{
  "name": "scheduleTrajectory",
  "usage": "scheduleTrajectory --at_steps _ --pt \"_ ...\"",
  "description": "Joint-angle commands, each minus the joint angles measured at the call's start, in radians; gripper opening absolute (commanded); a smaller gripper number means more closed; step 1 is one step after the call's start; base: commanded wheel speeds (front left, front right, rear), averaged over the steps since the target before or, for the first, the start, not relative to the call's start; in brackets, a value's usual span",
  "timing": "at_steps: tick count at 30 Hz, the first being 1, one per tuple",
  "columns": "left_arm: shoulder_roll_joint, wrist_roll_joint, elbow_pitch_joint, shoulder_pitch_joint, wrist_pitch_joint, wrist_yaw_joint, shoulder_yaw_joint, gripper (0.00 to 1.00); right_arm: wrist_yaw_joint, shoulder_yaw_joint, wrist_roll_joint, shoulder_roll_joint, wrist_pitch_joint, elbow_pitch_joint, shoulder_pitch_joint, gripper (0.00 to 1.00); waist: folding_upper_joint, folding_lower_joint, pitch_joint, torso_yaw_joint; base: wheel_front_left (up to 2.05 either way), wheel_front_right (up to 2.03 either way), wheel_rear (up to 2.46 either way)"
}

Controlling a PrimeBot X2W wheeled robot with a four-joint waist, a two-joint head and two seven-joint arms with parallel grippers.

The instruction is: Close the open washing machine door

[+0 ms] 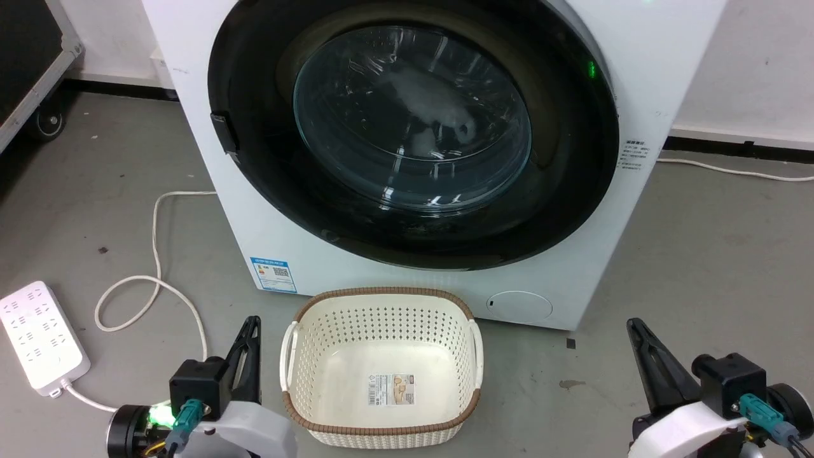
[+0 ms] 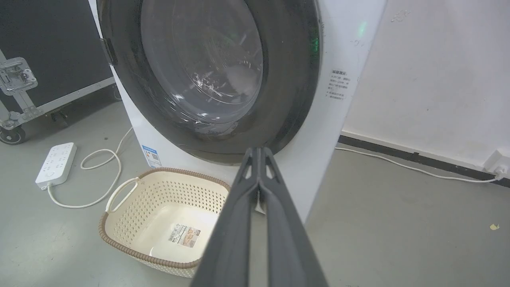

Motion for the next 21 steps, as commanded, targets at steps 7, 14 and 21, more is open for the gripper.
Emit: scheduleTrajectory --at_steps 7,14,21 --pt "0.0 0.012 -0.012 -0.001 0.021 0.008 0.01 0.0 -0.001 0.009 -0.01 0.007 0.022 -0.012 -0.014 0.0 0.0 0.0 -0.002 0.001 0.0 0.0 0.0" --pt "0.0 0.017 -0.019 -0.001 0.035 0.009 0.017 0.0 -0.001 0.015 -0.014 0.009 0.037 -0.015 -0.016 0.0 0.0 0.0 -0.004 0.001 0.0 0.0 0.0" --pt "0.0 0.02 -0.022 -0.001 0.042 0.01 0.02 0.0 -0.001 0.017 -0.015 0.009 0.044 -0.017 -0.017 0.0 0.0 0.0 -0.005 0.002 0.0 0.0 0.0"
